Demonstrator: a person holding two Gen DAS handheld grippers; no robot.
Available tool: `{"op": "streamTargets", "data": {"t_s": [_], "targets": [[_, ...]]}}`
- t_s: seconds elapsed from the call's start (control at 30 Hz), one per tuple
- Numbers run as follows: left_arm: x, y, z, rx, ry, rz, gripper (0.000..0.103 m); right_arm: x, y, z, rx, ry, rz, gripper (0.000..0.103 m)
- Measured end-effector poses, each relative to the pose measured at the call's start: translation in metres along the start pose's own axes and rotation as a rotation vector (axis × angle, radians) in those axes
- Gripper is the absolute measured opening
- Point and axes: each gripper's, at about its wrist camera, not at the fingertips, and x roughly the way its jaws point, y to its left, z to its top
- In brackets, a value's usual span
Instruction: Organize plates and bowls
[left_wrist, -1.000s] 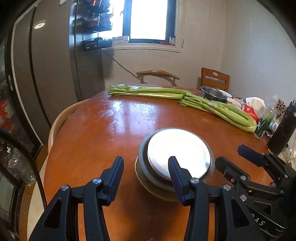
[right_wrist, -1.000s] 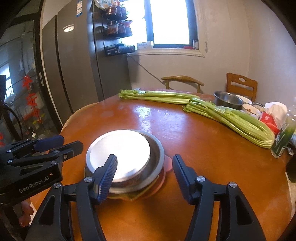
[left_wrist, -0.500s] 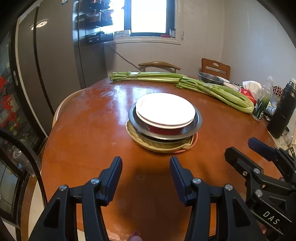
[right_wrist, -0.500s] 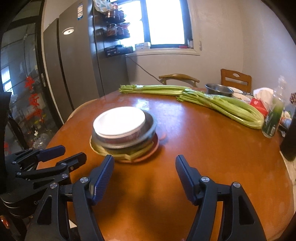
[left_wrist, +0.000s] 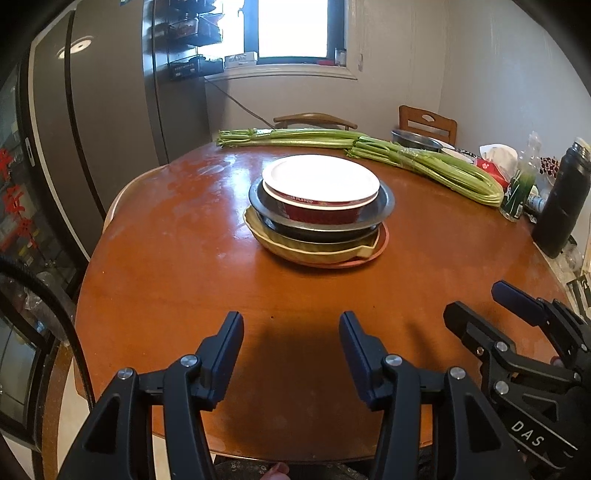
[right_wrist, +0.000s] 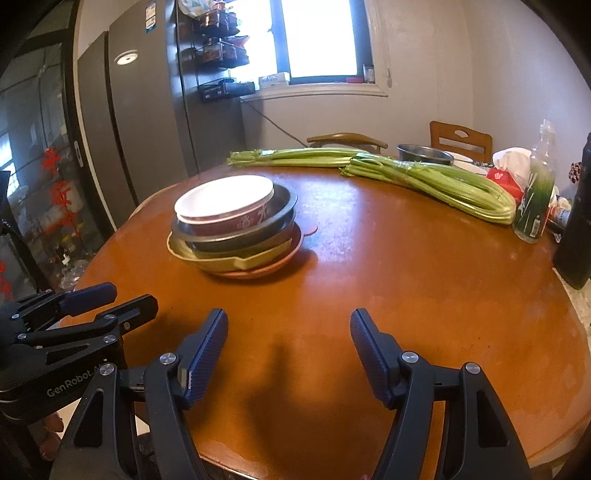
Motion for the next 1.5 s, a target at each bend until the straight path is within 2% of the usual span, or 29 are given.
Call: {"op": "streamTargets", "data": {"t_s": [0.5,1.5], "targets": [[0.009,-0.007,-0.006,0.019,0.011,-0.027,0.054,0.005,-0.003,-0.005,0.011,0.029,-0.012,0.071],[0.016,-0.003,-0.007,0.027,0.037,-0.007,0.054,0.015,0.002,-0.009,0.010,0.071,-0.006,0.071]]}}
